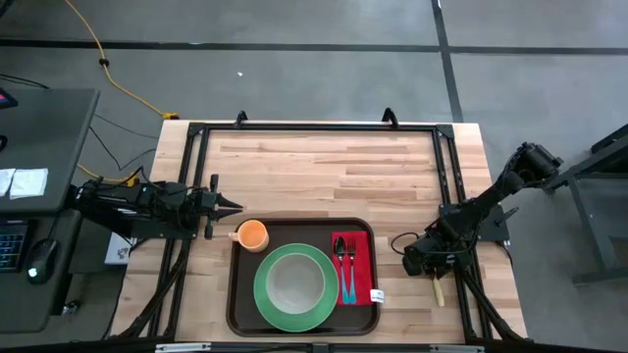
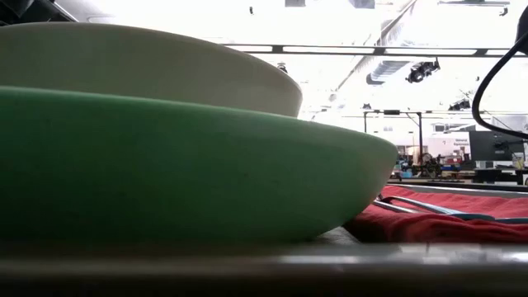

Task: Set up tray
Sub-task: Put the yellow table knife on top of the red table napkin to the right of the blue fork

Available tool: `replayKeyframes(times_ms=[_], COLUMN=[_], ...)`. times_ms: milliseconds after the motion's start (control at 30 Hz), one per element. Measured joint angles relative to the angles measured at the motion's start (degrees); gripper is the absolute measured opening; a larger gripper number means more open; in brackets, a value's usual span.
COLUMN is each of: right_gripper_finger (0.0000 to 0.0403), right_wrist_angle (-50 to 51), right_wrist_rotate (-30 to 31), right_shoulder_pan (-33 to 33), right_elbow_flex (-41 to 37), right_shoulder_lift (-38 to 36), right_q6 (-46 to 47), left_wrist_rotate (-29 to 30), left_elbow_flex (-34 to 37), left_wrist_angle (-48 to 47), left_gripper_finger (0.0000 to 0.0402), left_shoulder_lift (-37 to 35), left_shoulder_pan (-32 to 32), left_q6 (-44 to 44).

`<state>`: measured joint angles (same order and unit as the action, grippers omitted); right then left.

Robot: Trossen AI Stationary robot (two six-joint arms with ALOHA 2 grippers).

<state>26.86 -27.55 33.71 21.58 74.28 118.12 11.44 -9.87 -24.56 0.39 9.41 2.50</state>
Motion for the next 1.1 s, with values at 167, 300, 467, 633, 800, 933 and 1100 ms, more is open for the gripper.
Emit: replayKeyframes(times_ms=[167, 300, 467, 633, 800, 933, 1100], right_gripper_finger=[0.0032, 0.0038, 0.0032, 0.0031, 0.0031, 0.0028, 0.0030], right_wrist_angle=[-0.2, -0.4, -1.1, -2.1, -3.5, -5.1, -7.0], right_wrist_rotate=[0.0, 0.0, 0.0, 0.0, 0.0, 0.1, 0.5], right_shoulder_pan=[0.0, 0.0, 0.0, 0.0, 0.0, 0.0, 0.0], right_elbow_flex=[0.0, 0.0, 0.0, 0.0, 0.0, 0.0, 0.0], right_shoulder_lift=[0.0, 0.0, 0.0, 0.0, 0.0, 0.0, 0.0], right_q6=[0.0, 0.0, -0.2, -0.3, -0.2, -0.2, -0.1], left_wrist_rotate=[0.0, 0.0, 0.0, 0.0, 0.0, 0.0, 0.0], left_elbow_flex=[0.0, 0.0, 0.0, 0.0, 0.0, 0.0, 0.0], left_wrist_angle=[0.0, 0.0, 0.3, 0.4, 0.4, 0.4, 0.4], left_gripper_finger=[0.0074, 0.0074, 0.0074, 0.0074, 0.0074, 0.0074, 0.0074], left_shoulder_lift=[0.0, 0.0, 0.0, 0.0, 0.0, 0.0, 0.0], left_shoulder_pan=[0.0, 0.0, 0.0, 0.0, 0.0, 0.0, 0.0], left_q6=[0.0, 0.0, 0.0, 0.0, 0.0, 0.0, 0.0])
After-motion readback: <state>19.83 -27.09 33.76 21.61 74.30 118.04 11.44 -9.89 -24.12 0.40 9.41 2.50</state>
